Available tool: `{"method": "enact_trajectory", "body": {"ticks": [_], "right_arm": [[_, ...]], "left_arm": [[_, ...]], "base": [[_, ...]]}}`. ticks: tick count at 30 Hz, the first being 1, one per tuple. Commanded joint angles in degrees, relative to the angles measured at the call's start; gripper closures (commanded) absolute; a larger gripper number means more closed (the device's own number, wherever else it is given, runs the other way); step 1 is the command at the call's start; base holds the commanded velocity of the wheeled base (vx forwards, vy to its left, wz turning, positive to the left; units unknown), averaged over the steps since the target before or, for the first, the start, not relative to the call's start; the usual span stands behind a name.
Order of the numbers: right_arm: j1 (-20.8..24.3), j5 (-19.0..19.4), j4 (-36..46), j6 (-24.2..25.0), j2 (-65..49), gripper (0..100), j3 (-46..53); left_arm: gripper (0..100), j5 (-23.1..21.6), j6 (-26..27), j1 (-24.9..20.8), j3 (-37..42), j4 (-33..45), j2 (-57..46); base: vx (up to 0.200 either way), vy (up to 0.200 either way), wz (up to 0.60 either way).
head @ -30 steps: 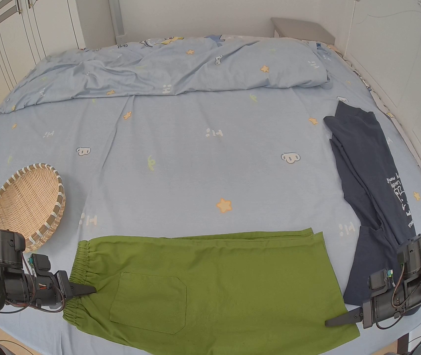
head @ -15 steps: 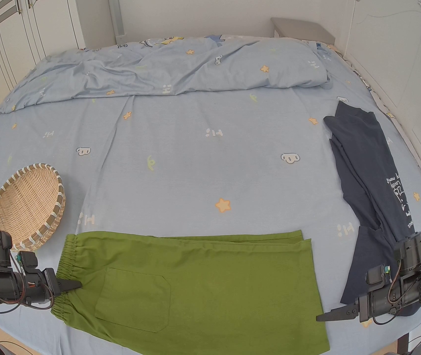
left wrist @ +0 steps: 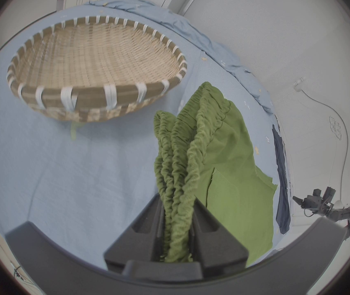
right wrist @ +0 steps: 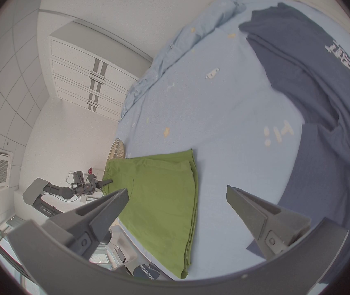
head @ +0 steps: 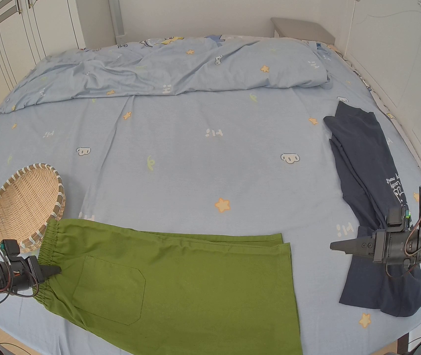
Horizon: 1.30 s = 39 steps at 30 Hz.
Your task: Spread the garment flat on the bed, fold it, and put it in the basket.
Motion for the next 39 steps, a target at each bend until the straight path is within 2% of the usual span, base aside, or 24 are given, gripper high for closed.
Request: {"method": "enact_trajectory", "body": {"ticks": [1, 2, 4, 7, 11, 14, 15, 16, 17, 18, 21, 22, 23, 24, 27, 31, 33, 34, 39], "right_arm": [[-0.5, -0.4, 1.6, -0.1, -3.9, 0, -3.3], [-1.3, -0.4, 2.3, -0.2, -4.1, 0, -4.3], [-1.9, -0.4, 3.2, -0.2, -5.0, 0, -4.9], [-2.0, -0.4, 3.9, -0.4, -5.6, 0, -5.2], [-2.0, -0.4, 3.9, -0.4, -5.7, 0, -5.3], [-1.9, -0.4, 4.1, -0.4, -5.7, 0, -5.3], [-2.0, -0.4, 4.2, -0.4, -5.7, 0, -5.5], [-2.0, -0.4, 4.2, -0.4, -5.7, 0, -5.6], [-2.0, -0.4, 4.3, -0.4, -5.6, 0, -5.7], [-2.0, -0.4, 4.3, -0.4, -5.6, 0, -5.7], [-1.8, -0.4, 4.3, -0.4, -5.6, 0, -5.7], [-1.8, -0.4, 4.3, -0.4, -5.6, 0, -5.7], [-1.8, -0.4, 4.4, -0.4, -5.6, 0, -5.6], [-1.8, -0.4, 4.4, -0.4, -5.5, 0, -5.6], [-1.8, -0.4, 4.5, -0.4, -5.6, 0, -5.7], [-1.6, -0.4, 4.5, -0.4, -5.6, 0, -5.6], [-1.6, -0.4, 4.5, -0.4, -5.6, 0, -5.6], [-1.4, -0.4, 4.5, -0.4, -5.6, 0, -5.6], [-1.3, -0.5, 4.5, -0.4, -5.5, 0, -5.5]], "left_arm": [[100, 2.6, 0.2, -3.5, -4.4, 2.8, -4.2], [100, 7.1, 0.2, -7.1, -7.9, 8.8, -7.4], [100, 10.6, 0.4, -10.5, -11.9, 15.7, -10.3], [100, 11.4, 1.2, -13.2, -19.3, 26.0, -13.8], [100, 11.8, 1.5, -16.8, -24.7, 33.6, -15.9], [100, 11.9, 1.5, -21.0, -27.0, 37.9, -17.5], [100, 12.3, 1.1, -24.6, -27.7, 39.7, -18.0], [100, 12.6, 1.1, -25.5, -27.8, 40.0, -18.1], [100, 13.8, 0.8, -29.1, -28.0, 40.3, -18.3], [100, 14.1, 0.7, -29.8, -28.0, 40.3, -18.3], [100, 18.5, -2.2, -38.7, -29.4, 40.0, -17.9], [100, 18.8, -2.4, -39.2, -29.5, 40.0, -17.9], [100, 21.4, -5.1, -44.4, -30.8, 39.8, -17.7], [100, 23.2, -6.7, -47.3, -31.6, 39.6, -17.2], [100, 26.4, -9.5, -53.2, -33.8, 39.6, -15.1], [100, 28.9, -12.4, -59.5, -36.9, 39.6, -12.4], [100, 29.0, -12.5, -59.7, -37.0, 39.6, -12.2], [100, 30.4, -15.0, -63.9, -38.7, 39.6, -9.0], [100, 33.5, -18.3, -69.0, -40.3, 37.3, -4.1]], "base": [[0.000, 0.000, 0.00], [0.000, 0.000, 0.00], [0.000, 0.000, 0.00], [0.000, 0.000, 0.00], [0.000, 0.000, 0.00], [0.000, 0.000, 0.00], [0.000, 0.000, 0.00], [0.000, 0.000, 0.00], [0.000, 0.000, 0.00], [0.000, 0.000, 0.00], [0.000, 0.000, 0.00], [0.000, 0.000, 0.00], [0.000, 0.000, 0.00], [0.000, 0.000, 0.00], [0.000, 0.000, 0.00], [0.000, 0.000, 0.00], [0.000, 0.000, 0.00], [0.000, 0.000, 0.00], [0.000, 0.000, 0.00]]}}
